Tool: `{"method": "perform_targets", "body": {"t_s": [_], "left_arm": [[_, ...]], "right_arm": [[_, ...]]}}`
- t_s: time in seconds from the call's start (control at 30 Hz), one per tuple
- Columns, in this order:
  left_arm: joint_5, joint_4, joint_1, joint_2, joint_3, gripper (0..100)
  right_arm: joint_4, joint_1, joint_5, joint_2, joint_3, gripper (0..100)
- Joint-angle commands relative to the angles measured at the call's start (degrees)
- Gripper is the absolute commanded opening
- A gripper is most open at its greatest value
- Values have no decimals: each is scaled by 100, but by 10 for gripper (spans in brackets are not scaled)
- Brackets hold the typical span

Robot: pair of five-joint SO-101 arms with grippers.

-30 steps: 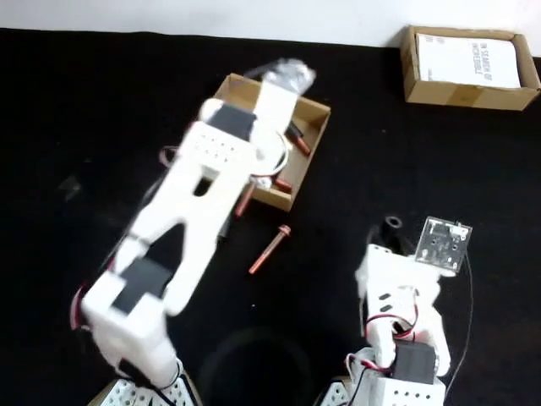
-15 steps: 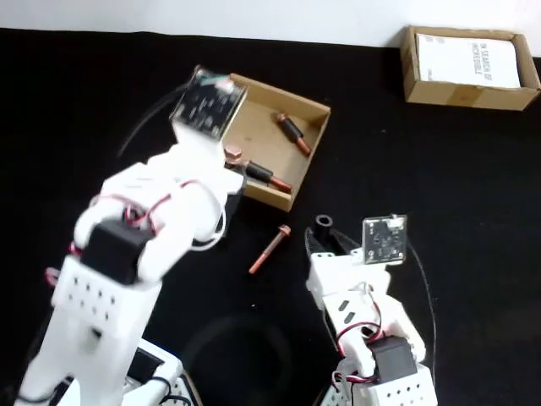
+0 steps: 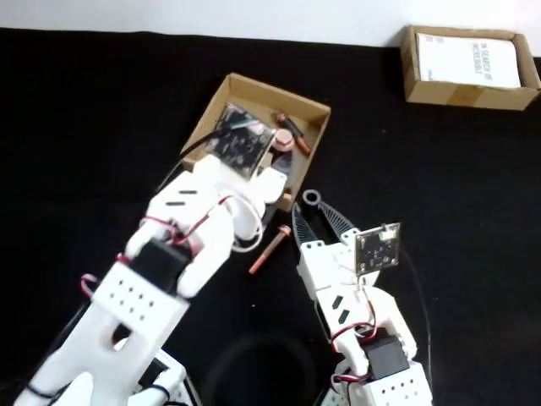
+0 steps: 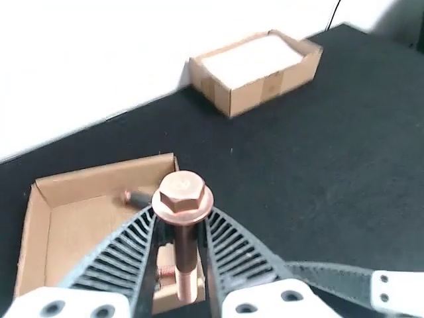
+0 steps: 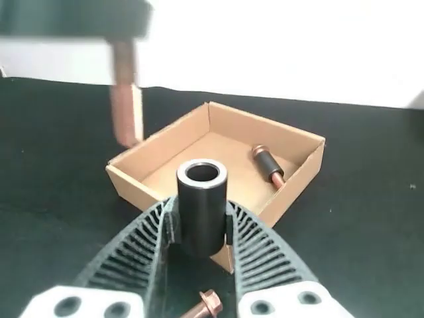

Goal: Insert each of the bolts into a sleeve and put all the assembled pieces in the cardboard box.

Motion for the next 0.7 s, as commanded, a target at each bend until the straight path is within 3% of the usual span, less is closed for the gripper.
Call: {"method": "perform_targets", "body": {"t_s": [0.0, 0.17, 0.47, 0.67], "left_arm": [[352, -185, 57, 558, -655, 8], [1530, 9, 75, 1042, -1473, 8], [1609, 1011, 549, 1165, -2141, 8], [1591, 1099, 945, 1200, -1859, 8]], "right_arm": [[-154, -48, 26, -110, 734, 6], [-154, -40, 44, -110, 699, 6], [-154, -57, 44, -110, 734, 6], [-154, -57, 44, -110, 725, 6]]}}
